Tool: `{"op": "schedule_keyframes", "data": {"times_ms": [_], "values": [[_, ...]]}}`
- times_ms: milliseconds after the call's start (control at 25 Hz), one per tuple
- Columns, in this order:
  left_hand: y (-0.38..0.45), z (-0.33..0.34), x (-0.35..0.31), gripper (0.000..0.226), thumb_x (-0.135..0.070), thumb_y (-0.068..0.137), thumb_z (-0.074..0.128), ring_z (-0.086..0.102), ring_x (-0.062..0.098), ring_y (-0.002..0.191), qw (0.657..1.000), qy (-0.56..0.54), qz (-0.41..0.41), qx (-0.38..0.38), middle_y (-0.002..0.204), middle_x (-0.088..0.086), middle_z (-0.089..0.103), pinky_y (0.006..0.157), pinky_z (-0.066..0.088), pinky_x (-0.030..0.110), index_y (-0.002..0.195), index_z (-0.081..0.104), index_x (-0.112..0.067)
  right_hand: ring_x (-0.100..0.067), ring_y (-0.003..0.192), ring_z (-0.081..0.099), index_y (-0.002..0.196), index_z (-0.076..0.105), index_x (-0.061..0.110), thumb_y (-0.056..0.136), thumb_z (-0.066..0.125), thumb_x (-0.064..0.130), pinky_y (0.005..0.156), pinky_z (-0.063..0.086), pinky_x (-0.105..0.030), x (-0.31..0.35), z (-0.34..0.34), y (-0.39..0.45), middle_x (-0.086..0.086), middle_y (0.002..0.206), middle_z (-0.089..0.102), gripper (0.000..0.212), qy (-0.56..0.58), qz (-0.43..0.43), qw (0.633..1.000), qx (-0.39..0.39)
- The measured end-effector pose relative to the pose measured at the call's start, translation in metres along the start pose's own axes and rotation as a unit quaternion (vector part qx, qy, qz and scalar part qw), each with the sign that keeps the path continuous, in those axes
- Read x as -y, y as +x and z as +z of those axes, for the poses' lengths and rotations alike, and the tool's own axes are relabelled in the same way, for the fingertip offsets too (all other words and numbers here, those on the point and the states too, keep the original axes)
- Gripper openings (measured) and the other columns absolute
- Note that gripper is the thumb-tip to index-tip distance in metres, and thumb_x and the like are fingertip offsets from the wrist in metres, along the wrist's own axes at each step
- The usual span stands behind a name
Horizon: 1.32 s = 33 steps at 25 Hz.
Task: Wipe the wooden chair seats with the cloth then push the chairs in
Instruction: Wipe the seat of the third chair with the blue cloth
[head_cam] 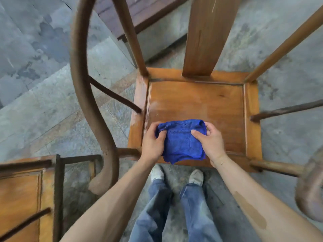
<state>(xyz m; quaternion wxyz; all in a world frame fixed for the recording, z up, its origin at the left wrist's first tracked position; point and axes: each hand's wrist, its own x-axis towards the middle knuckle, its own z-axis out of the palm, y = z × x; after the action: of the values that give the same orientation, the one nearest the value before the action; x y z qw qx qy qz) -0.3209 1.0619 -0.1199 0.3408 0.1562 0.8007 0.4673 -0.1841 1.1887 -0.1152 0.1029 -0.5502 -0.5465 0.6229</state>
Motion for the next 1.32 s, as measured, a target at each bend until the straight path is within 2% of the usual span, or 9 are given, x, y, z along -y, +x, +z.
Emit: {"op": "schedule_keyframes", "data": {"times_ms": [160,280,360,480,600,680,760,880,1320], "values": [[0.030,0.019,0.098,0.018,-0.005,0.097,0.053,0.059,0.012,0.092,0.994,0.080,-0.066,0.026,0.092,-0.008,0.064,0.075,0.040,0.011,0.103,0.058,-0.021,-0.029,0.089,0.071,0.093,0.065,0.040,0.069,0.073,0.037,0.088,0.055,-0.053,-0.105,0.033,0.049,-0.001,0.091,0.075,0.026,-0.089,0.047,0.994,0.035],[0.051,0.032,0.138,0.017,-0.011,0.098,0.053,0.061,0.026,0.106,0.989,0.130,-0.076,0.016,0.108,0.003,0.065,0.085,0.043,0.031,0.112,0.059,-0.019,-0.029,0.094,0.067,0.109,0.064,0.030,0.083,0.071,0.028,0.085,0.053,-0.041,-0.122,0.048,0.064,-0.003,0.099,0.073,0.027,-0.185,0.039,0.982,0.026],[0.051,0.036,0.146,0.025,-0.016,0.099,0.053,0.056,0.030,0.115,0.980,0.185,-0.076,-0.024,0.124,0.008,0.059,0.087,0.041,0.034,0.123,0.056,-0.019,-0.027,0.097,0.065,0.113,0.063,0.029,0.087,0.069,0.026,0.082,0.052,-0.039,-0.126,0.050,0.070,0.001,0.108,0.069,0.027,-0.260,-0.006,0.965,-0.026],[0.034,0.045,0.145,0.047,-0.032,0.094,0.059,0.040,0.038,0.130,0.930,0.360,0.036,-0.058,0.146,0.016,0.040,0.103,0.036,0.047,0.139,0.049,-0.023,-0.028,0.104,0.061,0.114,0.064,0.030,0.090,0.064,0.031,0.084,0.050,-0.039,-0.119,0.040,0.085,0.002,0.117,0.061,0.024,-0.314,-0.101,0.939,-0.094],[0.017,0.068,0.159,0.060,-0.057,0.091,0.051,0.027,0.047,0.144,0.862,0.478,0.165,0.040,0.161,0.014,0.029,0.115,0.022,0.063,0.147,0.042,-0.037,-0.035,0.118,0.051,0.123,0.062,0.027,0.093,0.052,0.042,0.092,0.042,-0.045,-0.101,0.012,0.136,-0.006,0.130,0.057,0.034,-0.382,-0.197,0.892,-0.143],[0.019,0.081,0.177,0.064,-0.065,0.093,0.043,0.017,0.052,0.149,0.829,0.525,0.178,0.069,0.167,0.011,0.021,0.115,0.016,0.072,0.152,0.035,-0.042,-0.034,0.136,0.039,0.138,0.052,0.032,0.097,0.048,0.047,0.104,0.035,-0.051,-0.085,-0.013,0.185,-0.005,0.150,0.044,0.043,-0.447,-0.200,0.862,-0.130],[0.026,0.090,0.190,0.065,-0.067,0.094,0.037,0.010,0.054,0.150,0.813,0.550,0.183,0.066,0.168,0.009,0.015,0.113,0.013,0.077,0.154,0.029,-0.045,-0.033,0.150,0.020,0.147,0.039,0.038,0.100,0.040,0.052,0.117,0.017,-0.058,-0.077,-0.036,0.231,-0.003,0.163,0.027,0.050,-0.506,-0.183,0.836,-0.104],[0.041,0.100,0.191,0.065,-0.068,0.091,0.040,0.008,0.056,0.149,0.811,0.552,0.190,0.043,0.168,0.008,0.016,0.113,0.010,0.077,0.152,0.030,-0.048,-0.033,0.154,0.006,0.153,0.027,0.042,0.101,0.030,0.058,0.120,0.000,-0.065,-0.083,-0.058,0.269,-0.001,0.168,0.015,0.054,-0.550,-0.186,0.811,-0.070],[0.312,0.086,0.076,0.062,-0.060,0.092,0.029,0.002,0.041,0.154,0.836,0.524,0.164,-0.024,0.169,-0.002,0.013,0.122,0.005,0.064,0.153,0.024,-0.051,-0.033,0.154,0.010,0.153,0.028,0.043,0.101,0.031,0.059,0.120,0.001,-0.066,-0.100,-0.062,0.279,-0.001,0.166,0.020,0.054,-0.552,-0.232,0.794,-0.108]]}}
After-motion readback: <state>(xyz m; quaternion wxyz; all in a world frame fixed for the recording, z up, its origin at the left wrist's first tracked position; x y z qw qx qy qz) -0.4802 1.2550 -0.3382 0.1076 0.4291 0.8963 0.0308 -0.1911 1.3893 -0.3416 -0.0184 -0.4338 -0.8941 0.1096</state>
